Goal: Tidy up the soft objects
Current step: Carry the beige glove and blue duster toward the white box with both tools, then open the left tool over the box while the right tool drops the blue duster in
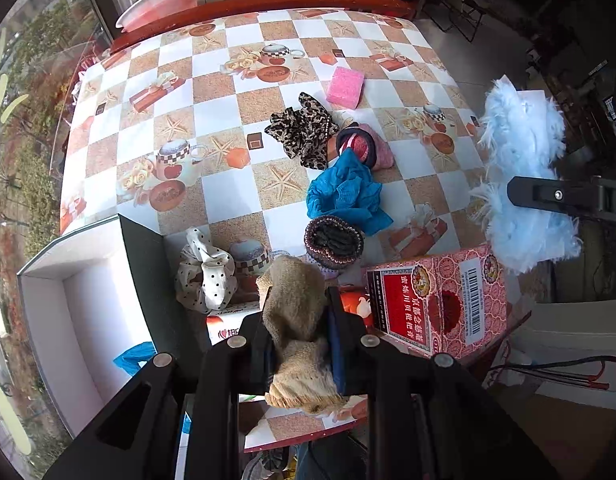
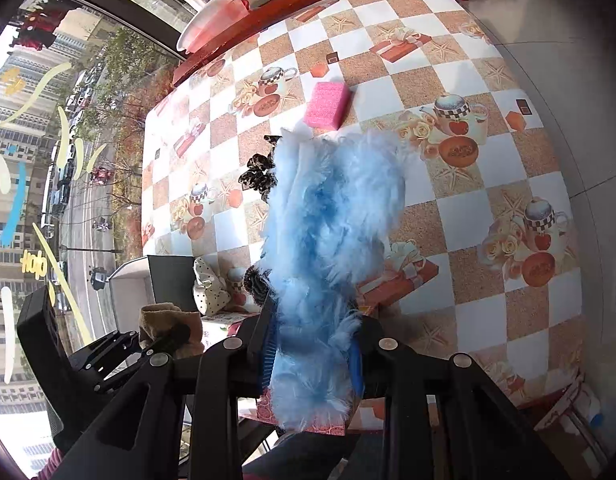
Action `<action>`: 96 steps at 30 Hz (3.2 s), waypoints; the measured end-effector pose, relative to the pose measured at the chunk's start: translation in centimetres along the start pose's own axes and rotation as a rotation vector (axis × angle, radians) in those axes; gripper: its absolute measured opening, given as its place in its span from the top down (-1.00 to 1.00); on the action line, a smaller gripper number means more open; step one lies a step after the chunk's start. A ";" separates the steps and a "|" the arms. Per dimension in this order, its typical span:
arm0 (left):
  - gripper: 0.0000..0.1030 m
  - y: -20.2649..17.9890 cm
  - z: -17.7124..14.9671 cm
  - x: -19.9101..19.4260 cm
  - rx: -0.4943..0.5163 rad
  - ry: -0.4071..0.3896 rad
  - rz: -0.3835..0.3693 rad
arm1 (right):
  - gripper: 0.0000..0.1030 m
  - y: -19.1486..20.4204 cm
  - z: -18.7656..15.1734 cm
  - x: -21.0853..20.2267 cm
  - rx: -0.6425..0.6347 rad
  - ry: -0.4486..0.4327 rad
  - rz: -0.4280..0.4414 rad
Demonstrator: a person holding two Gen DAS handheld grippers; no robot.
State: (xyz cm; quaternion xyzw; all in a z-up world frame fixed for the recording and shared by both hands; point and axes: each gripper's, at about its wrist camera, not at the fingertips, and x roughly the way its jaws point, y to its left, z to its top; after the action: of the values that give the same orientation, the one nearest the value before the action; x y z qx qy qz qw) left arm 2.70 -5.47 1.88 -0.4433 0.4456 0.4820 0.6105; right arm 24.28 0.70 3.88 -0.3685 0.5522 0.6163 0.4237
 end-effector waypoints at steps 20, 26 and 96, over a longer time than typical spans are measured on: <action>0.55 2.6 -6.4 -3.6 0.005 -0.065 0.087 | 0.39 11.9 -9.8 2.4 -0.385 0.079 -0.119; 0.55 4.6 -7.5 -4.2 -0.053 -0.080 0.099 | 0.40 14.2 -11.2 3.9 -0.463 0.122 -0.127; 0.55 16.2 -14.6 -5.2 -0.457 -0.098 0.184 | 0.39 27.9 -12.6 8.2 -0.827 0.164 -0.094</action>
State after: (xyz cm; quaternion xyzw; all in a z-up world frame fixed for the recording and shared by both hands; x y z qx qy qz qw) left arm -15.63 -18.30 2.07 -0.5033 0.3336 0.6447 0.4687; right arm -4.86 -11.77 5.07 -0.5801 0.2729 0.7346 0.2225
